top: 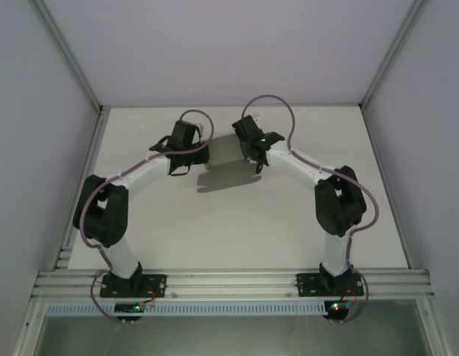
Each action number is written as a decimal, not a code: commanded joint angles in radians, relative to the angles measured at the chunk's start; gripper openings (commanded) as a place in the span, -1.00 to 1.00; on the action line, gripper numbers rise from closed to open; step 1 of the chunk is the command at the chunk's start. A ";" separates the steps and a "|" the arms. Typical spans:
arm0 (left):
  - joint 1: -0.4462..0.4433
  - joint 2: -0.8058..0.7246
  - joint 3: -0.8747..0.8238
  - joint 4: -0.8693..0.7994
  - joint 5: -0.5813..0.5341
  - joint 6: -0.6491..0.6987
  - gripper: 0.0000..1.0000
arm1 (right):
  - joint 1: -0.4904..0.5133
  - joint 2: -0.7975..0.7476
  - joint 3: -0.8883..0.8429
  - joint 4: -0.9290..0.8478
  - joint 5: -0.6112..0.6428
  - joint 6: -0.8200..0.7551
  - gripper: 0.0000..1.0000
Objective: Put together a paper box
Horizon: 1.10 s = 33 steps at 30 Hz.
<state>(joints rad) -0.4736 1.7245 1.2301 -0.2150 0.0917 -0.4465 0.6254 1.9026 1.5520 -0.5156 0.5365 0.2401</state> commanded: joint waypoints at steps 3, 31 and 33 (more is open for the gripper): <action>-0.031 0.000 0.044 0.047 0.087 0.025 -1.00 | 0.012 0.024 0.017 -0.070 -0.010 0.020 -1.00; 0.001 -0.032 -0.040 0.120 0.069 0.095 -1.00 | -0.509 -0.628 -0.540 0.239 -0.894 -0.132 0.96; 0.000 -0.034 -0.038 0.122 0.073 0.096 -1.00 | -0.526 -0.580 -0.542 0.271 -1.024 -0.127 0.84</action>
<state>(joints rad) -0.4778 1.7340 1.1828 -0.1135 0.1421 -0.3660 0.1139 1.2716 1.0267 -0.2909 -0.2523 0.0765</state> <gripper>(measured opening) 0.076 0.936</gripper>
